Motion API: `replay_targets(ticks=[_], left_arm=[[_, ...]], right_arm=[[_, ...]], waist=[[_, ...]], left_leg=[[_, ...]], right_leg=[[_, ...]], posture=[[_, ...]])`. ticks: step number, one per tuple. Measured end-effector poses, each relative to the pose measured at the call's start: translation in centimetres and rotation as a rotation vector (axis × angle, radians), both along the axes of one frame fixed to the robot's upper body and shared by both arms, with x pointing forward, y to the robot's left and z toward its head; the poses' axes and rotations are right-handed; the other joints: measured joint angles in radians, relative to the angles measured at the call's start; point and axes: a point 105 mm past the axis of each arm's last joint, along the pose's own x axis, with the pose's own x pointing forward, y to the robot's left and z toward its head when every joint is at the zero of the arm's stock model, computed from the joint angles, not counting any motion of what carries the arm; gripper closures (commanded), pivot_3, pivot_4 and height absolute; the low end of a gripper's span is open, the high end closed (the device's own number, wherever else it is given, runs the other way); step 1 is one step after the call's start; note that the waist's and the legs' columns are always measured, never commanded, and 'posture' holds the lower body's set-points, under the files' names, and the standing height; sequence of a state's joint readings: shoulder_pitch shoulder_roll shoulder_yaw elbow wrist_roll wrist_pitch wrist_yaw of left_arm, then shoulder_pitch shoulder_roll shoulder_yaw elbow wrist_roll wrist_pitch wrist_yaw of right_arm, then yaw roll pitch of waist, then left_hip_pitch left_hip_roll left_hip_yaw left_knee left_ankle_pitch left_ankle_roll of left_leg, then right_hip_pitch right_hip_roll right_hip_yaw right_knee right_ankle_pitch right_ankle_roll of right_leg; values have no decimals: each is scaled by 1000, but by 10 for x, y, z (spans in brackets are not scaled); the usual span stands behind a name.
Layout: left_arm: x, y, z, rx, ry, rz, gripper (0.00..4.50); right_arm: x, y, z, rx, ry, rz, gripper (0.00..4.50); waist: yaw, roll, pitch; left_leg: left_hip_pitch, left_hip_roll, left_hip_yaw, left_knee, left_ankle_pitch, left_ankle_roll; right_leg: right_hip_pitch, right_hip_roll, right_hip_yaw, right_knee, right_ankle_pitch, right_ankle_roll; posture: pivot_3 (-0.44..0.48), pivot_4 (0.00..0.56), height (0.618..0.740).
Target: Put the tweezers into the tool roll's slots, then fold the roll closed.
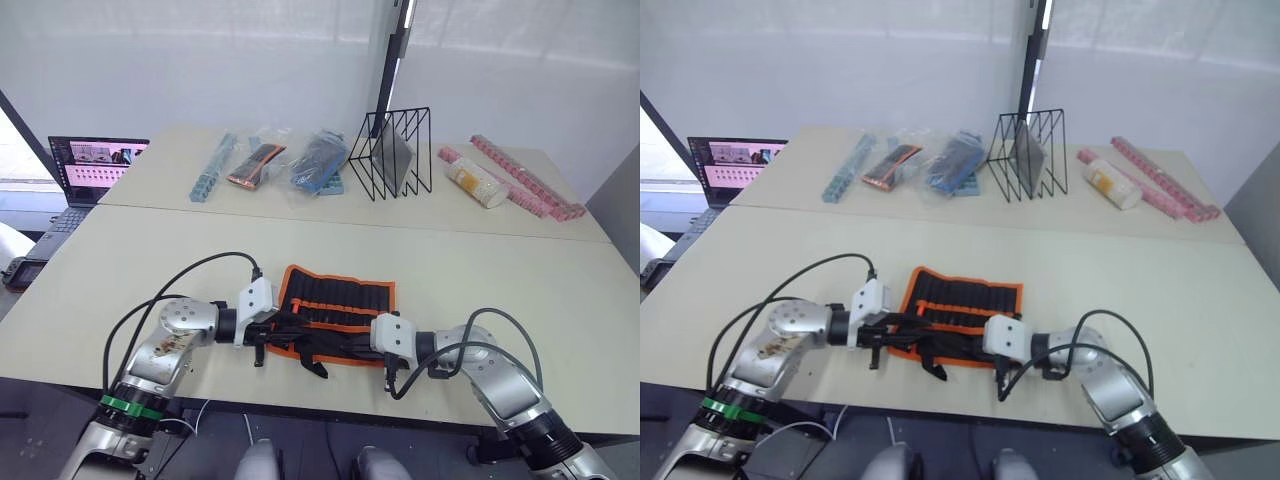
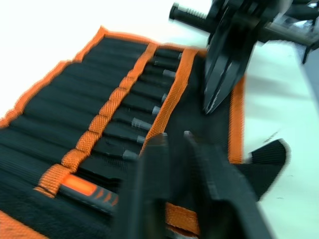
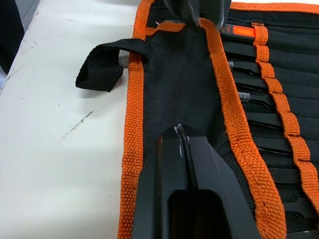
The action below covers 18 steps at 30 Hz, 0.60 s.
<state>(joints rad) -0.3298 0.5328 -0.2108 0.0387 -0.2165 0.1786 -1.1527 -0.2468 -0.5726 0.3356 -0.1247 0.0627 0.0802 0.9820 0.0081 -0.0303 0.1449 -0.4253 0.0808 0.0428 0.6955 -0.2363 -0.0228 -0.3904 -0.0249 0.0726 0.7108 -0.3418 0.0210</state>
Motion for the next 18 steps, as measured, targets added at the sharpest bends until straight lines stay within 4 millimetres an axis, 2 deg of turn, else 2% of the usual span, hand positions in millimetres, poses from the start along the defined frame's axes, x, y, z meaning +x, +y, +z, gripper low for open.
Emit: replay_targets(ticks=[2,13,18], left_arm=[[-3,-4,-11,22,-2,0,4476],[-6,-10,-18,64,-62,27,4476],[-9,-10,-18,71,-73,30,4476]], right_arm=[[0,-1,-2,7,4,-16,4500],[6,-8,-8,-2,-25,-98,4500],[2,-17,-1,28,-25,-151,4500]], waist=[[0,0,0],[3,2,-5],[3,3,-6]], left_leg=[[0,0,0,0,0,0],[4,0,1,1,0,0],[4,0,1,0,0,0]], right_leg=[[0,0,0,0,0,0],[5,0,1,-1,0,0],[4,0,1,-1,0,0]], posture=[[0,150,687],[0,150,687],[0,150,687]])
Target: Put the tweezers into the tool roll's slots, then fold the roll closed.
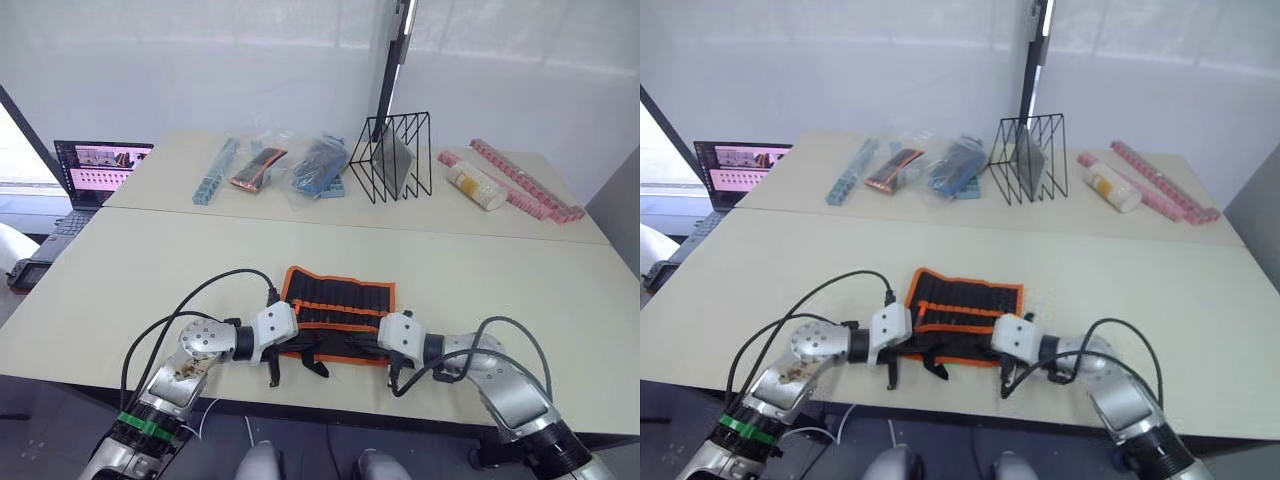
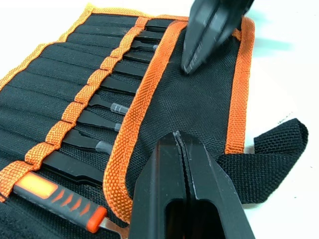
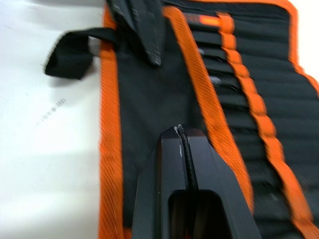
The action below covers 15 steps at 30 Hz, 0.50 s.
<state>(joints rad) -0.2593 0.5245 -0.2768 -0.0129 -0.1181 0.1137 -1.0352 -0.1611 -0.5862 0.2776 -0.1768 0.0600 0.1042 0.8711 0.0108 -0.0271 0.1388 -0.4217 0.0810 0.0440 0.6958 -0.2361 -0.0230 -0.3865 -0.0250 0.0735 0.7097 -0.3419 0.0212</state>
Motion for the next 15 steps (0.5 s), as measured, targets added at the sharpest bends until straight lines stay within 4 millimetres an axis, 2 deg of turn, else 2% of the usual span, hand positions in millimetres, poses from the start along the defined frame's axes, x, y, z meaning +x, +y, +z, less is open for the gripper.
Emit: replay_targets(ticks=[2,6,8,10,14,15], left_arm=[[-1,1,1,6,-4,2,4476],[-1,2,1,11,2,7,4476],[-1,1,2,10,-1,7,4476],[-1,1,2,9,-4,6,4476],[-1,2,3,12,-6,3,4476],[-2,3,2,17,-6,2,4476]], right_arm=[[-7,7,7,59,24,-3,4500],[-22,40,28,146,0,53,4500],[-26,55,25,154,23,50,4500],[-25,60,18,140,41,11,4500],[-16,47,-7,60,78,-88,4500],[-17,47,-8,59,73,-92,4500]], waist=[[-1,0,0],[-7,1,0],[-7,1,0],[-5,1,0],[-4,1,0],[-4,1,0]], left_leg=[[-1,0,0,0,0,0],[0,1,-1,-1,0,0],[-1,0,0,-1,0,0],[-2,0,0,-1,0,0],[-2,0,0,-1,0,0],[-1,0,0,-2,0,0]], right_leg=[[-1,0,0,0,0,0],[-1,1,0,0,0,0],[-1,0,0,0,0,0],[-2,0,0,0,0,0],[-2,0,0,-1,0,0],[-1,0,0,-1,0,0]], posture=[[0,150,687],[0,150,687],[0,150,687],[0,150,687],[0,150,687],[0,150,687]])
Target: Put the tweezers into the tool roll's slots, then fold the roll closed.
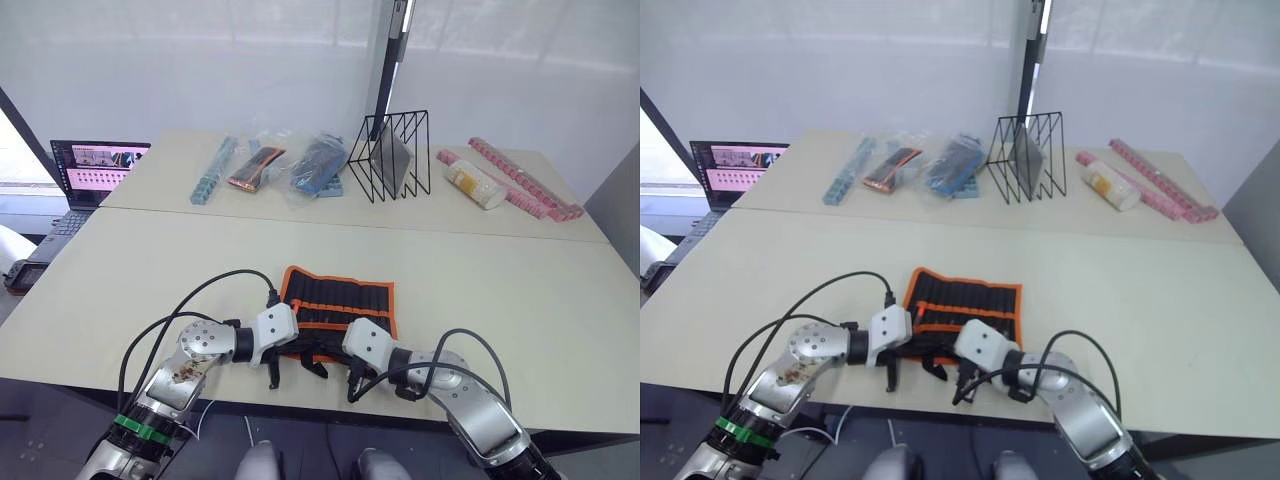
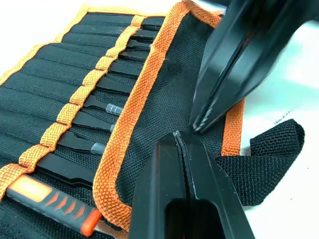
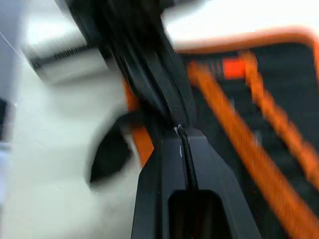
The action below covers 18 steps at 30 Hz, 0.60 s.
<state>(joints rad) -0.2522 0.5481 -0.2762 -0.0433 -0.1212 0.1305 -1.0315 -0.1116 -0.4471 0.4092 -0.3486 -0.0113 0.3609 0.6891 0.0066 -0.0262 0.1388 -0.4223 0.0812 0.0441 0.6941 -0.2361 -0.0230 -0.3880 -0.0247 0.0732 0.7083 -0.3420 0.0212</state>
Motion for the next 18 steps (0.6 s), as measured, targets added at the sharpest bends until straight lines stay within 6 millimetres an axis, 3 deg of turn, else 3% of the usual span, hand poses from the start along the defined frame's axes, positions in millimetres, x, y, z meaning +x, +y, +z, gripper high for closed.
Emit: replay_targets(ticks=[12,18], left_arm=[[2,7,-2,11,-21,-19,4476],[5,13,1,-18,-2,17,4476]], right_arm=[[-11,-62,-4,-61,54,-85,4500],[-10,-59,2,-19,50,-72,4500]], waist=[[3,-1,-2],[-2,-1,-2]], left_leg=[[0,0,0,0,0,0],[0,1,0,0,0,0]], right_leg=[[2,0,0,-4,0,0],[2,1,0,-4,0,0]], posture=[[0,150,687],[0,150,687]])
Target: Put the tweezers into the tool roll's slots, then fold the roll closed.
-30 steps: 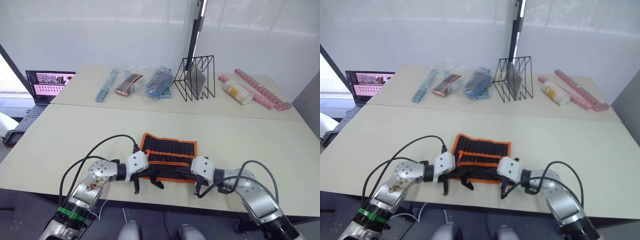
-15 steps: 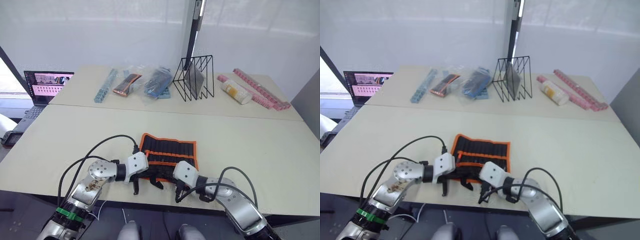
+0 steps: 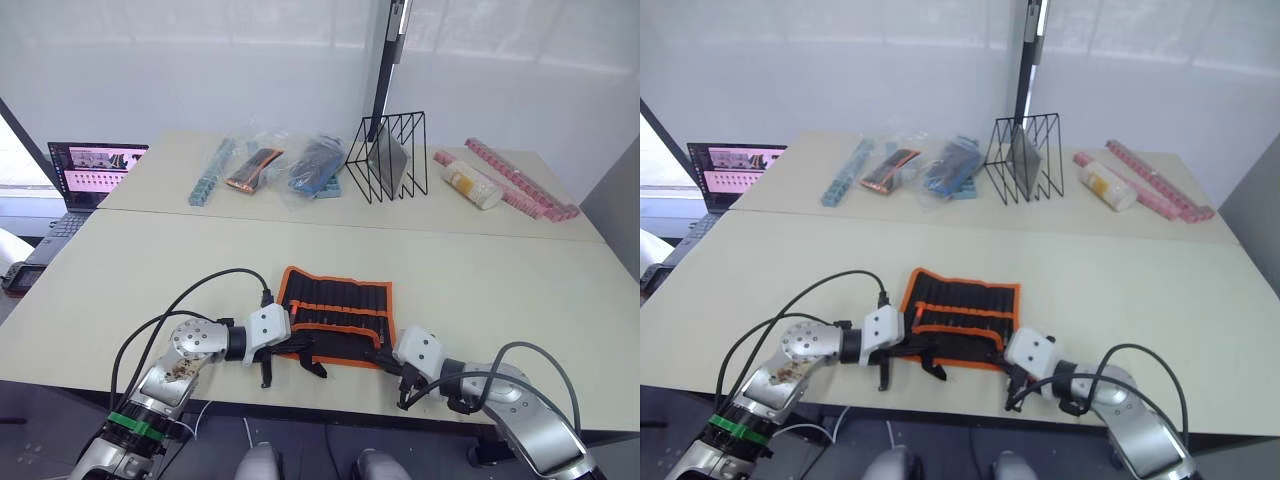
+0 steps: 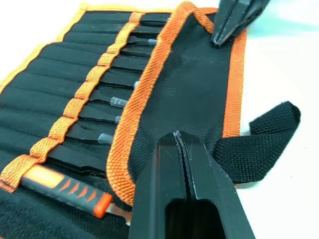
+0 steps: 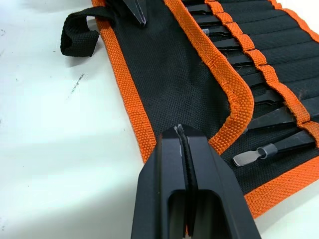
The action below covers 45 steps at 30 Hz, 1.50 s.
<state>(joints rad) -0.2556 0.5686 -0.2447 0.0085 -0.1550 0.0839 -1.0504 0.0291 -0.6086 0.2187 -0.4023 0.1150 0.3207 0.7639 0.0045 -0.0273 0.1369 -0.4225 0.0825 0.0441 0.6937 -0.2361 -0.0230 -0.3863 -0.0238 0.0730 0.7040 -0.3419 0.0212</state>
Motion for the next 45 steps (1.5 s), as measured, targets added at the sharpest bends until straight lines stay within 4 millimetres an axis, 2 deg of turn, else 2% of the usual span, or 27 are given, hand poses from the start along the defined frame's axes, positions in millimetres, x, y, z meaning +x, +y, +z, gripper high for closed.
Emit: replay_targets(ticks=[4,6,8,10,13,17,19,24,28,34,39,45], left_arm=[[-2,19,10,-84,60,93,4476],[-5,35,25,-143,65,142,4476],[-11,61,45,-184,43,215,4476],[-17,95,57,-178,18,319,4476],[-27,126,57,-165,9,437,3680],[-44,163,45,-142,17,574,2267],[-46,169,46,-132,-2,597,1704],[-49,173,44,-131,-24,623,44],[-49,166,48,-133,-47,610,18],[-49,155,48,-129,-40,582,18],[-48,140,44,-130,-7,538,18],[-45,105,57,-169,-4,399,18]], right_arm=[[-1,1,7,104,43,-17,4500],[2,-3,21,193,53,-50,4500],[6,-17,41,271,34,-99,4500],[13,-41,52,289,6,-182,4500],[21,-68,55,282,-11,-281,3671],[29,-109,44,264,-17,-422,2241],[30,-116,43,262,-26,-441,1627],[27,-126,32,231,-18,-452,0],[24,-122,27,225,1,-443,0],[14,-103,24,278,75,-423,0],[3,-79,10,388,358,-444,0],[26,-54,21,508,544,-492,0]], waist=[[-10,1,3],[-14,0,6],[-19,-1,7],[-20,-1,7],[-15,0,7],[-11,-2,9],[-10,-2,9],[-14,-2,9],[-17,-2,9],[-17,-2,9],[-17,-2,9],[-33,-7,9]], left_leg=[[-3,1,-1,0,0,0],[-4,1,-1,-1,0,0],[-4,1,-1,-2,0,0],[-3,0,0,-3,0,0],[-2,0,1,-3,0,0],[-2,0,2,-3,0,0],[-2,0,2,-3,0,0],[-2,0,3,-4,0,0],[-2,0,3,-4,0,0],[-2,0,3,-4,0,0],[-2,0,3,-4,0,0],[-1,2,2,-5,0,0]], right_leg=[[-2,0,0,0,0,0],[-3,0,0,0,0,0],[-3,-1,-1,-2,0,0],[-2,-2,-1,-3,0,0],[-2,-3,-1,-3,0,0],[-2,-3,-1,-4,0,0],[-2,-3,-1,-4,0,0],[-3,-3,0,-4,0,0],[-3,-3,0,-4,0,0],[-3,-3,0,-3,0,0],[-3,-3,0,-3,0,0],[-3,-1,1,-3,1,-2]], posture=[[0,150,687],[0,150,687],[0,150,687],[0,150,687],[0,150,687],[0,150,687],[0,150,687],[0,150,687],[0,150,687],[0,150,687],[0,150,687],[0,150,687]])
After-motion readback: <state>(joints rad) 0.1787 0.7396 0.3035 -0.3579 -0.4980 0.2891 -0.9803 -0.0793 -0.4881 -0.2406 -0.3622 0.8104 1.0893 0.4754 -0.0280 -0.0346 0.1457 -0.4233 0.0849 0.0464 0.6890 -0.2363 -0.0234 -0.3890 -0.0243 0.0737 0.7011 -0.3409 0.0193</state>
